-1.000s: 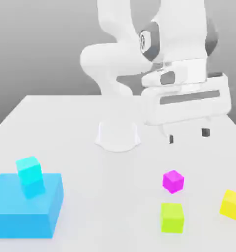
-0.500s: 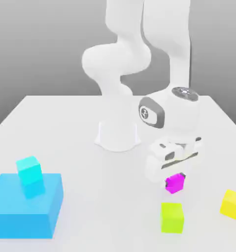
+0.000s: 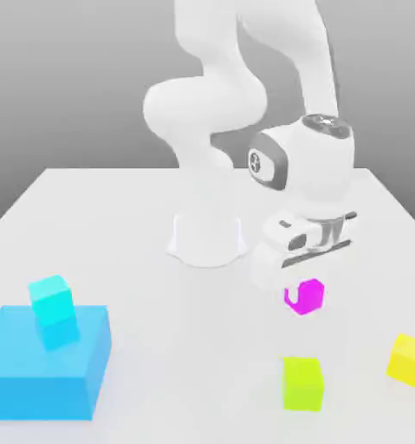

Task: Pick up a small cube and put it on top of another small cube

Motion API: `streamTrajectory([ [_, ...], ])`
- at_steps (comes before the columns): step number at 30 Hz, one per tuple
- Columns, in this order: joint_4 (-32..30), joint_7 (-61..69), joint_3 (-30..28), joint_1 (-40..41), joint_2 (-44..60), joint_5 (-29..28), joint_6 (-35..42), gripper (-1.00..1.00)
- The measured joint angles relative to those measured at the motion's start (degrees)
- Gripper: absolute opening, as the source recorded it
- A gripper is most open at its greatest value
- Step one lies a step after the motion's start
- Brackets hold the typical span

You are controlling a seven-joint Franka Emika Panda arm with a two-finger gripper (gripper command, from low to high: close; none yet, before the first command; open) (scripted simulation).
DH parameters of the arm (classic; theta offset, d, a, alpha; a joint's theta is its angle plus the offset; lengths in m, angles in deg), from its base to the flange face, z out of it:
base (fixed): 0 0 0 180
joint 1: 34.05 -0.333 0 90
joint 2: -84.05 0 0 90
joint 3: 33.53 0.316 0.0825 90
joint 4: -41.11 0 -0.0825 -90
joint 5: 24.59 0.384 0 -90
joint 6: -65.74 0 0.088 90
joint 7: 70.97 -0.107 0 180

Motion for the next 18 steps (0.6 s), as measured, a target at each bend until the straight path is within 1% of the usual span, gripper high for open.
streamTrajectory([
  [7, 7.25, 11.02, -13.79, 13.99, -6.03, -5.41, 12.59, -1.00],
  [13, 12.78, 19.90, -24.50, 25.67, -10.76, -9.65, 22.53, -1.00],
  [15, 14.14, 23.14, -27.92, 28.38, -9.75, -9.72, 22.91, -1.00],
  [18, 13.41, 26.11, -30.07, 28.41, -4.64, -7.37, 17.38, -1.00],
])
